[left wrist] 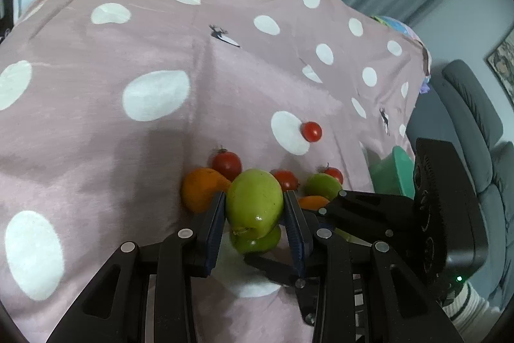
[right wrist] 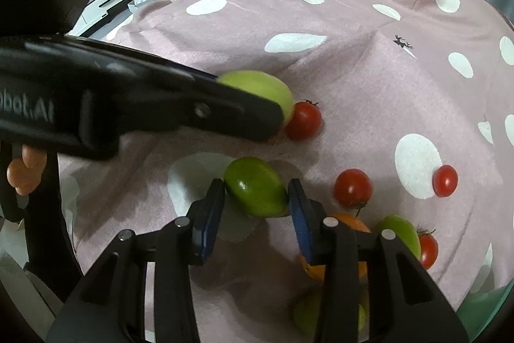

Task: Organize fruits
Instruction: 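Lift the green mango in the left gripper while the right gripper lifts the lime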

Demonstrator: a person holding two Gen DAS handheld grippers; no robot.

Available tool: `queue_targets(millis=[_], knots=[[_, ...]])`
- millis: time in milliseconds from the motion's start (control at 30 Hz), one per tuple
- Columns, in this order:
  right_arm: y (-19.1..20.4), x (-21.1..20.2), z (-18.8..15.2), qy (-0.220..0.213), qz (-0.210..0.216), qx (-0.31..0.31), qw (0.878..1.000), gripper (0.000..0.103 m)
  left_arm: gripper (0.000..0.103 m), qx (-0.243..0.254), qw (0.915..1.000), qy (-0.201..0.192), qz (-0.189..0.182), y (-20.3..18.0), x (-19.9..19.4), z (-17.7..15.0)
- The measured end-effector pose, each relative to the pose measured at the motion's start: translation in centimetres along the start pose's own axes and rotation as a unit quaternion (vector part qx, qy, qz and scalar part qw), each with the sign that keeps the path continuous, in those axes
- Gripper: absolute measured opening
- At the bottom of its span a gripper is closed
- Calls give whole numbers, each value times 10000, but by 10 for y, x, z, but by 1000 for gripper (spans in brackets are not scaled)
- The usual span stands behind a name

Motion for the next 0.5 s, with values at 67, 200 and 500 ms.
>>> queue_targets(millis=[67,200,500], knots=[[-1,-3,-1,-54,41,122,9999,39,36,-57,10000,-28,6,2,-4,-1],[-7,-14,-7,-315,204,554,9978,33,36,-58,9999,-104,45,4,-12,-5],[-10,-29,-13,-538,333,958,9934,35,36,-163,9998,-118,44,6,-17,-10]])
Point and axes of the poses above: each gripper's, at about its wrist camera, not at the fingertips, and x roughly the way its jaws point, y to its left, z to its top, the point moved 3 cm from there along x, roughly the way its jaws point, and after that the axes turned 10 degrees about z, right-handed, at the moved point
